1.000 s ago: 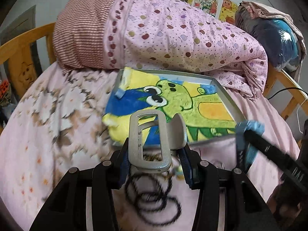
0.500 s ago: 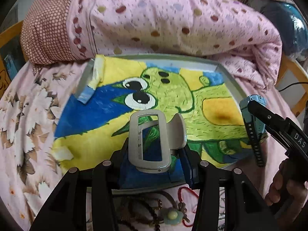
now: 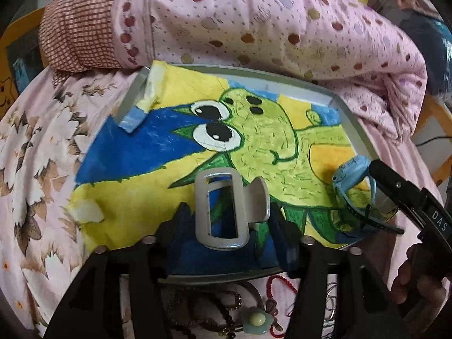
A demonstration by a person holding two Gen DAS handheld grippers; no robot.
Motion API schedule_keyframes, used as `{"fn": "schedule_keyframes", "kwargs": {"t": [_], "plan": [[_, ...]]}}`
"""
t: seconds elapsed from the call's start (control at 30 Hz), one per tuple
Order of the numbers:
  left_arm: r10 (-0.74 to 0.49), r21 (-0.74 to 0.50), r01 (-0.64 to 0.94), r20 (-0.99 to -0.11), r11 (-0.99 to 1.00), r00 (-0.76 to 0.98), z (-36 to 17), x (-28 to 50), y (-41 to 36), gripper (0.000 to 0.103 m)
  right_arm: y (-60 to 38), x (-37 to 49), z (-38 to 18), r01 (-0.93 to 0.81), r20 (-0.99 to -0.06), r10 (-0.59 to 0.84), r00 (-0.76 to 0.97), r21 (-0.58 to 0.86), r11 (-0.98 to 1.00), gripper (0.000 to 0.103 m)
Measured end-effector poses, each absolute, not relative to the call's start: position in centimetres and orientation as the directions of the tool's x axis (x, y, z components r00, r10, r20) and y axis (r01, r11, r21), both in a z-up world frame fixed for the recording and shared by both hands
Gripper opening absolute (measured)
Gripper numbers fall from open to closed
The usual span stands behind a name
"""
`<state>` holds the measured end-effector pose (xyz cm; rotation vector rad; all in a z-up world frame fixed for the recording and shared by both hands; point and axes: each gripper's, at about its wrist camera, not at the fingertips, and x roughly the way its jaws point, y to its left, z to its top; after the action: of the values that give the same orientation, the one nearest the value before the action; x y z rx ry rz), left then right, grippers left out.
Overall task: Organize jewelry
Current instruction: 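Carry the claw clip and smartwatch into the tray and open both grippers, then lift both tools away from the tray back over the jewelry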
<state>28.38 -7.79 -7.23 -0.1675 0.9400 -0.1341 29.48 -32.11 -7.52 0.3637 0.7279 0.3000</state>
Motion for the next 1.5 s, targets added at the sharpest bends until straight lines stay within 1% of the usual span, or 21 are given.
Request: {"fn": "schedule_keyframes", "kwargs": {"t": [0.03, 0.07, 0.17, 0.2, 0.23, 0.3, 0.33, 0.47, 0.5, 0.53, 0.67, 0.83, 0.93, 1.0, 1.13, 1.5], "plan": [[-0.188, -0.207, 0.037, -0.782, 0.978, 0.594, -6.9, 28.2, -7.7, 0.060, -32.1, 29.1, -7.1, -0.141, -0.580, 0.376, 0.722, 0.408, 0.902, 0.078], [-0.192, -0.214, 0.036, -0.771, 0.976, 0.607, -6.5, 27.9, -7.6, 0.061, -32.1, 28.9, -6.7, -0.144, -0.573, 0.369, 0.732, 0.399, 0.906, 0.079], [-0.195, -0.226, 0.035, -0.743, 0.974, 0.640, -5.1, 27.1, -7.4, 0.062, -32.2, 27.6, -4.9, -0.154, -0.537, 0.349, 0.768, 0.374, 0.915, 0.086], [-0.194, -0.228, 0.033, -0.734, 0.973, 0.650, -4.7, 26.9, -7.4, 0.064, -32.2, 27.0, -4.2, -0.158, -0.519, 0.345, 0.782, 0.371, 0.915, 0.092], [-0.191, -0.229, 0.031, -0.723, 0.973, 0.664, -4.2, 26.6, -7.3, 0.068, -32.3, 26.4, -3.5, -0.160, -0.499, 0.338, 0.798, 0.366, 0.917, 0.096], [-0.186, -0.237, 0.024, -0.690, 0.971, 0.700, -2.8, 25.6, -6.9, 0.089, -32.3, 25.2, -2.1, -0.166, -0.461, 0.323, 0.827, 0.349, 0.922, 0.101], [-0.188, -0.249, 0.023, -0.666, 0.968, 0.722, -2.0, 25.0, -6.6, 0.091, -32.2, 24.7, -1.3, -0.174, -0.443, 0.320, 0.837, 0.338, 0.925, 0.102], [-0.178, -0.244, 0.030, -0.612, 0.969, 0.770, 0.5, 22.9, -6.2, 0.092, -31.6, 21.8, 1.5, -0.192, -0.384, 0.290, 0.877, 0.272, 0.943, 0.103], [-0.173, -0.238, 0.032, -0.599, 0.971, 0.782, 1.0, 22.4, -6.1, 0.098, -31.4, 21.0, 2.1, -0.191, -0.367, 0.277, 0.888, 0.252, 0.949, 0.103], [-0.170, -0.235, 0.035, -0.585, 0.971, 0.793, 1.5, 21.8, -6.0, 0.102, -31.3, 20.3, 2.6, -0.189, -0.352, 0.266, 0.897, 0.236, 0.953, 0.103], [-0.184, -0.245, 0.060, -0.526, 0.968, 0.830, 3.2, 19.3, -5.3, 0.101, -30.6, 17.1, 4.6, -0.181, -0.282, 0.223, 0.933, 0.168, 0.969, 0.103], [-0.197, -0.243, 0.090, -0.466, 0.966, 0.863, 4.8, 15.5, -4.3, 0.101, -29.4, 13.4, 6.1, -0.205, -0.184, 0.221, 0.958, 0.103, 0.973, 0.103], [-0.194, -0.237, 0.096, -0.434, 0.967, 0.880, 5.5, 13.2, -3.4, 0.101, -28.5, 11.5, 6.3, -0.212, -0.194, 0.219, 0.956, 0.057, 0.976, 0.103], [-0.193, -0.229, 0.101, -0.426, 0.968, 0.884, 5.5, 11.8, -2.9, 0.101, -28.2, 10.2, 6.1, -0.221, -0.210, 0.227, 0.951, 0.051, 0.974, 0.103], [-0.193, -0.206, 0.113, -0.425, 0.972, 0.884, 5.0, 9.5, -2.0, 0.101, -27.6, 8.0, 5.2, -0.238, -0.279, 0.242, 0.929, 0.048, 0.970, 0.103], [-0.223, -0.170, 0.157, -0.512, 0.973, 0.830, 1.3, 5.2, -1.0, 0.101, -25.7, 4.1, 2.2, -0.270, -0.442, 0.269, 0.856, 0.062, 0.961, 0.103]]}}
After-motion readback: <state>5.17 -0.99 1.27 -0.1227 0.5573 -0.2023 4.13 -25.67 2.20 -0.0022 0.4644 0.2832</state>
